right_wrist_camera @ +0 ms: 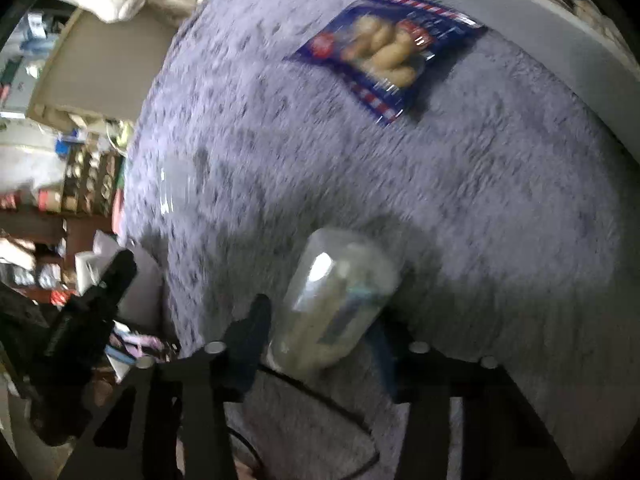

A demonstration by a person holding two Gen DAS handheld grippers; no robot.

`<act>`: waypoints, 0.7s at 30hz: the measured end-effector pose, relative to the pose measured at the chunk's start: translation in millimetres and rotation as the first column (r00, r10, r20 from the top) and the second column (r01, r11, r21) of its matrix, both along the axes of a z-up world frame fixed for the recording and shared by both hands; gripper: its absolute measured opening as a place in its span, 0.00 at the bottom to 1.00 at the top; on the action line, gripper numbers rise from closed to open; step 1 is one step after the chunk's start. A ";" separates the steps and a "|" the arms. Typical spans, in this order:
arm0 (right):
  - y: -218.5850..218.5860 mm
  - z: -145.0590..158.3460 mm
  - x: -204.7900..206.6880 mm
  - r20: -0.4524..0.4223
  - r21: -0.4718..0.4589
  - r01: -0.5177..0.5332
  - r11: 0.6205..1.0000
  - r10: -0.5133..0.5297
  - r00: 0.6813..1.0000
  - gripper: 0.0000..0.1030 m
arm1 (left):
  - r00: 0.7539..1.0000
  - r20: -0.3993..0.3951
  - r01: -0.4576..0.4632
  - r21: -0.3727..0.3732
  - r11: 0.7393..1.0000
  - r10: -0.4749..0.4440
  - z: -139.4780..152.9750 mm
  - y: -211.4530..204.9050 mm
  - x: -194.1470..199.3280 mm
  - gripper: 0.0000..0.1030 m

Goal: Organize objects
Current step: 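Lift the clear bottle with the right gripper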

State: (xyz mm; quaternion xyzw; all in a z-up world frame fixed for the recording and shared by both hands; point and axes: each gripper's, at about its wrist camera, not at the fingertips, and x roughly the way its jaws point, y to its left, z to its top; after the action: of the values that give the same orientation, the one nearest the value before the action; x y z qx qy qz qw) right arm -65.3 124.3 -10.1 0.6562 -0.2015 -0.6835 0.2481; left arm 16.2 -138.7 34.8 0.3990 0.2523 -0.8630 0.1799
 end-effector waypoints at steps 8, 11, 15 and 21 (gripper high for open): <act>-1.4 10.0 -6.9 -0.111 0.025 0.019 1.000 -0.016 0.994 0.39 | 0.997 -0.077 -0.014 -0.118 0.993 0.005 -22.8 -5.2 -25.6 0.16; -2.9 16.7 -10.1 -0.158 0.031 0.028 0.999 -0.023 0.987 0.38 | 0.992 -0.119 0.033 -0.135 0.990 -0.049 -25.5 -1.8 -38.9 0.16; -4.1 20.5 -12.8 -0.196 0.057 0.037 0.998 -0.025 0.980 0.37 | 0.987 -0.138 0.062 -0.172 0.983 -0.086 -28.5 2.5 -49.0 0.21; -5.8 17.4 -14.5 -0.183 0.040 0.020 0.999 -0.012 0.983 0.36 | 0.995 -0.098 -0.008 -0.156 0.988 -0.007 -36.9 -7.1 -51.5 0.37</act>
State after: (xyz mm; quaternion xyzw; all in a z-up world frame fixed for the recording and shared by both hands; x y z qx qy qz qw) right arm -79.8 118.5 7.3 0.5941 -0.1691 -0.7469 0.2463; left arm -35.3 -145.8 -2.1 0.3408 0.1925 -0.8986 0.1982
